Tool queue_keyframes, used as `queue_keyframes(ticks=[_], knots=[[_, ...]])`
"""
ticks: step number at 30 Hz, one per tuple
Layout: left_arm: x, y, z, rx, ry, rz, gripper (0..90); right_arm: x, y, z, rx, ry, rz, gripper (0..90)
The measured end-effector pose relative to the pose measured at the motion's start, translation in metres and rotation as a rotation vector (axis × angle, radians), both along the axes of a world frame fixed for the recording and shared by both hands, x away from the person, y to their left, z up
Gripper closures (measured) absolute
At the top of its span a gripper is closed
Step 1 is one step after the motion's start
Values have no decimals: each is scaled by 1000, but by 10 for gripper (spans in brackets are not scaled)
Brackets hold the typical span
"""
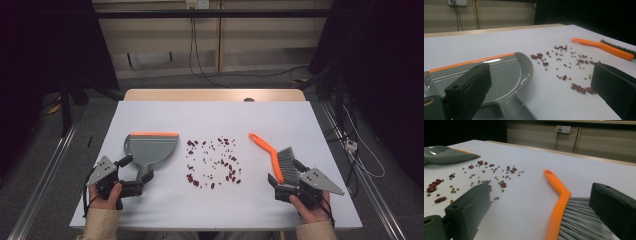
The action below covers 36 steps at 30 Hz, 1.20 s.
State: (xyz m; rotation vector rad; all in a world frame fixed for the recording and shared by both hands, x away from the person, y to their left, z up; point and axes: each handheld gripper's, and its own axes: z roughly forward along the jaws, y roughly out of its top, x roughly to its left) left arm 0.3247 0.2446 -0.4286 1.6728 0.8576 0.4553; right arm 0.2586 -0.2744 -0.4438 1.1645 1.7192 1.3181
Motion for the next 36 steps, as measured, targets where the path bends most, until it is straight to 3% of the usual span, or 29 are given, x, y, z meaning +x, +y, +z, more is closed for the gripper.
queue_keyframes(ticks=[18,23,25,30,36], knots=[[0,-2,0,7,0,-11,29,9,-3,6,-37,25,-40,34],[0,-1,0,6,-1,-6,29,15,-1,8,-54,55,-50,52],[0,-1,1,7,-1,-13,29,22,-2,11,-86,82,-80,56],[0,1,1,4,-5,-7,29,35,-2,13,-97,133,-128,75],[1,2,1,3,-4,-9,30,45,1,12,-107,159,-112,132]])
